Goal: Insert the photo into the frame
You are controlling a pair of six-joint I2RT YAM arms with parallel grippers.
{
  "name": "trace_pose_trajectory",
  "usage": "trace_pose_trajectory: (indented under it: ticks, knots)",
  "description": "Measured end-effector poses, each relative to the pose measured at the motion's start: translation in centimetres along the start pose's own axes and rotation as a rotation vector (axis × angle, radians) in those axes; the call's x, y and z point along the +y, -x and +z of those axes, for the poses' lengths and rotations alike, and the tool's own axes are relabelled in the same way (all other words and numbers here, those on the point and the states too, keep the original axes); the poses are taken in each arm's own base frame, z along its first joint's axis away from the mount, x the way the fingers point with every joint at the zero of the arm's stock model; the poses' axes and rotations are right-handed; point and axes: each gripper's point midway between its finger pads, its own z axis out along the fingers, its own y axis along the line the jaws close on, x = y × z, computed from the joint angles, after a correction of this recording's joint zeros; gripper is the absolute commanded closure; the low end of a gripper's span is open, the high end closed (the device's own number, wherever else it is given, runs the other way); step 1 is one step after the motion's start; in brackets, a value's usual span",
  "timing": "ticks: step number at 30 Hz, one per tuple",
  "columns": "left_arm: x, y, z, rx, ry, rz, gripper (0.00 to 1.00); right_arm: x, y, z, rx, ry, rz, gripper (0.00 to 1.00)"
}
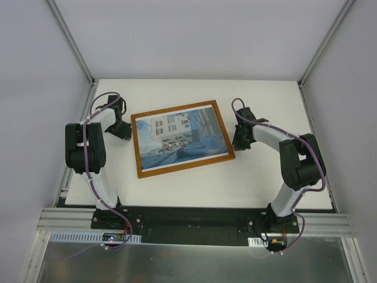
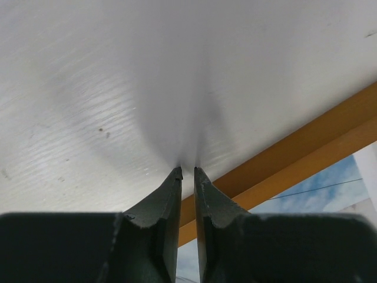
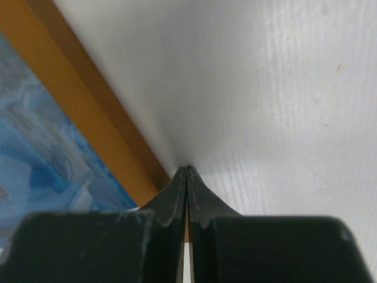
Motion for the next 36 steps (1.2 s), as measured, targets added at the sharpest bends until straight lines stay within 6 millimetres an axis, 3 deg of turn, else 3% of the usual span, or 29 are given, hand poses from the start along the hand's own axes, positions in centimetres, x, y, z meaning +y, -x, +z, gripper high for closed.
trace_pose_trajectory:
  ticks: [4,7,11,14,17,22,25,30,33,36]
  knots:
    - [-1.9,0.3,0.3,0.018,-0.028,0.036,0.88,1.0,-1.9,-0.5,-0.012,0.016,-0.033,0.99]
    - [-3.7,0.8,0.7,0.009,-0.052,0.079,0.87,1.8,-4.5,-1.3,-0.018,0.021,-0.078,0.99]
    - [-6.6,1.2,1.1,0.000,-0.096,0.148,0.84,3.1,-9.6,-2.8,-0.018,0.040,-0.153,0.99]
    - [-10.3,0.7,1.4,0.008,-0.164,0.227,0.80,4.5,-13.6,-3.9,-0.019,0.053,-0.239,0.99]
    - [-14.7,-0.7,1.5,0.026,-0.263,0.317,0.74,6.3,-17.2,-4.9,-0.010,0.088,-0.319,0.99]
    - [-21.1,-6.0,-0.1,0.098,-0.450,0.499,0.60,9.2,-21.1,-5.9,0.030,0.124,-0.428,0.99]
    - [-23.4,-8.8,-1.7,0.114,-0.547,0.601,0.50,9.7,-21.8,-6.3,0.054,0.124,-0.451,0.94]
    - [-23.0,-11.5,-5.0,0.188,-0.601,0.693,0.50,10.9,-19.2,-8.1,-0.023,0.164,-0.438,0.88]
    - [-21.4,-10.2,-7.6,0.149,-0.595,0.682,0.61,11.4,-15.6,-10.4,-0.104,0.215,-0.397,0.87]
    - [-18.3,-7.9,-11.5,0.055,-0.572,0.610,0.68,10.2,-10.7,-12.0,-0.188,0.224,-0.317,0.87]
